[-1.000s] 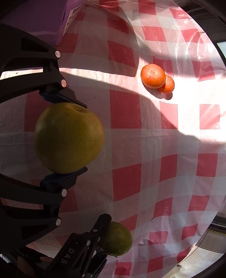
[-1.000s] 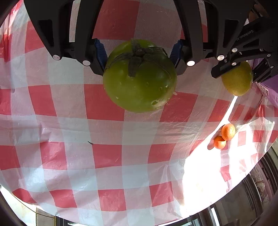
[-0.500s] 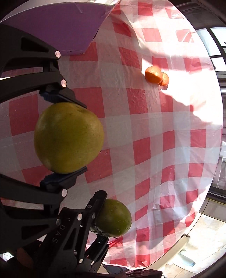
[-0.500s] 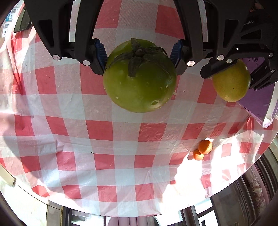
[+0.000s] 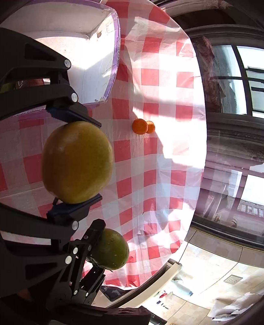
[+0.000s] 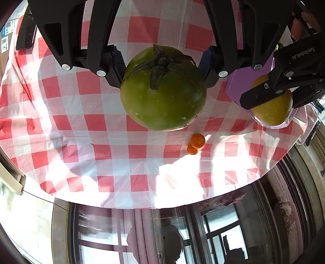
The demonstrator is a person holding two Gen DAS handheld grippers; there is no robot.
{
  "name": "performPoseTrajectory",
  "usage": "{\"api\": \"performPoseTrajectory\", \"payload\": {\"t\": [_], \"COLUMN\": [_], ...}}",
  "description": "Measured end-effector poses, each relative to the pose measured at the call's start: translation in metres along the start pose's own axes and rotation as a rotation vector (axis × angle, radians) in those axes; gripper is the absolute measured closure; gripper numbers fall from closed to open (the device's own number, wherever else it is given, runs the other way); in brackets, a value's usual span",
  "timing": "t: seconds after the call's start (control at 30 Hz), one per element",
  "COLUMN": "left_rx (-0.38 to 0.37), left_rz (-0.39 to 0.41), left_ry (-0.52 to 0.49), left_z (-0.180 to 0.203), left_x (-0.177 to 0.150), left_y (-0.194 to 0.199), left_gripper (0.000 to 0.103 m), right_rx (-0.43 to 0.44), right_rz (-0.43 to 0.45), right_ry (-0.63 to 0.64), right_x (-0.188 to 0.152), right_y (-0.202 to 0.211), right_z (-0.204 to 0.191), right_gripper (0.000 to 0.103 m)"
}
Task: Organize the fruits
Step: 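Carry both fruits over the white box and release them inside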
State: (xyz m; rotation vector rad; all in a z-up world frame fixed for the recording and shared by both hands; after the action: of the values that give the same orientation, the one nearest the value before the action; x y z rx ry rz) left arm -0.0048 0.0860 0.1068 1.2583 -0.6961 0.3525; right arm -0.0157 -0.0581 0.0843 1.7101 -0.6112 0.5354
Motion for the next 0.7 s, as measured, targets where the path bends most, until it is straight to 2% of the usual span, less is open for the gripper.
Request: {"api": "performPoseTrajectory", "payload": {"t": [0.17, 0.4, 0.57, 0.7], "left_rx": [0.063, 0.159, 0.215, 0.234], "left_rz": [0.020, -0.048, -0.113, -0.188], "left_ry": [0.079, 0.197, 0.264, 0.276], "left_z": [-0.064, -0.153, -0.204, -0.229], "left_x": [-0.013, -0.056, -0.078, -0.093], "left_y": [0.028, 0.043, 0.038, 0.017], "left_gripper": [0.039, 0.039, 0.039, 0.039], "right_rx": [0.082, 0.197, 0.273, 0.275], "right_rz": [0.016, 0.007, -0.054, -0.157], "right_ry": [0.083, 0.197, 0.261, 0.285], "right_x": [0.008, 0.009, 0.000, -0.011], "right_y": [0.002, 0.002, -0.011, -0.041], "right_z": [-0.068, -0.156, -0.211, -0.244], "right_gripper": [0.045, 0.045, 0.045, 0.045]}}
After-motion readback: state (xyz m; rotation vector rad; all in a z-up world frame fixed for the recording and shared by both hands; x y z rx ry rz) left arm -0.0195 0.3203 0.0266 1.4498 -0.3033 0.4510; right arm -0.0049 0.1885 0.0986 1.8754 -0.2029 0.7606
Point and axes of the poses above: each gripper's, at about its wrist camera, not at the fingertips, and y roughly against the way its jaws point, z to its right, x to its top, the point moved 6 cm from there along -y, roughly the way its jaws point, and after that the axes turned 2 degrees about -y, right-handed, at the moved point
